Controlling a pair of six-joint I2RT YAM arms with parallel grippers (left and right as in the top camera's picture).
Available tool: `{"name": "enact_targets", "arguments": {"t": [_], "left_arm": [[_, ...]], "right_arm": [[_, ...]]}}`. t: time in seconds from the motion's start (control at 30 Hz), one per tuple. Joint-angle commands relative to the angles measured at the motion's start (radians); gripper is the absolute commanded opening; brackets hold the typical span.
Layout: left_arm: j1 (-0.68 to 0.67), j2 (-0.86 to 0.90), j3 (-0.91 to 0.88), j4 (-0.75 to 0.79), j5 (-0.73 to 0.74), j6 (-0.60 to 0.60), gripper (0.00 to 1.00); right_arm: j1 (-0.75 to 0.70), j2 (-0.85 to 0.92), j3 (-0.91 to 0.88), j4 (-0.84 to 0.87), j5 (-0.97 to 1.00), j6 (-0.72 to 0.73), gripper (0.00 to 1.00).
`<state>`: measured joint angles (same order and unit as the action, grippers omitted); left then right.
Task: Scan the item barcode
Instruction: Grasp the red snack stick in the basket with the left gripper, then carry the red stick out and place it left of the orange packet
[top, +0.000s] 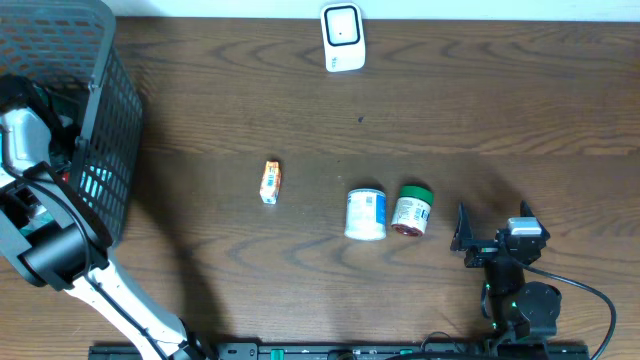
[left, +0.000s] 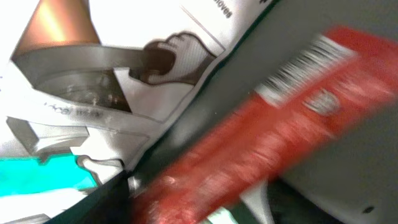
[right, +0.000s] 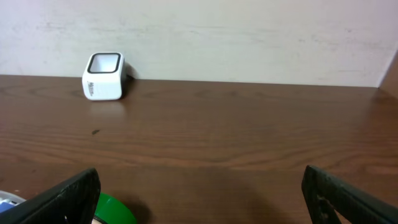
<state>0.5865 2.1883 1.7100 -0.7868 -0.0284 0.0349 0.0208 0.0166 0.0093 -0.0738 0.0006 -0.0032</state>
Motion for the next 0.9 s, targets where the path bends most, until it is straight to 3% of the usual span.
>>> {"name": "enact_targets", "arguments": {"t": [0.0, 0.1, 0.13, 0.3, 0.63, 0.87], "left_arm": [[0.003, 0.038, -0.01, -0.001, -0.017, 0.006, 0.53], [0.003, 0.01, -0.01, 0.01, -0.017, 0.006, 0.34], [0.003, -0.011, -0.009, 0.012, -0.017, 0.006, 0.22], [0.003, -0.096, -0.009, 0.02, -0.017, -0.003, 0.08], [0.002, -0.394, -0.01, 0.043, -0.01, -0.215, 0.07], [-0.023, -0.639, -0.01, -0.039, 0.247, -0.285, 0.08]], "right_arm": [[-0.006, -0.003, -0.004, -0.001, 0.01, 0.003, 0.99], [-0.006, -0.003, -0.004, -0.001, 0.01, 0.003, 0.99], [-0.006, -0.003, -0.004, -0.001, 0.01, 0.003, 0.99], [-0.006, -0.003, -0.004, -0.001, 0.01, 0.003, 0.99], [-0.006, -0.003, -0.004, -0.001, 0.01, 0.003, 0.99], [-0.006, -0.003, -0.004, -0.001, 0.01, 0.003, 0.99]]}}
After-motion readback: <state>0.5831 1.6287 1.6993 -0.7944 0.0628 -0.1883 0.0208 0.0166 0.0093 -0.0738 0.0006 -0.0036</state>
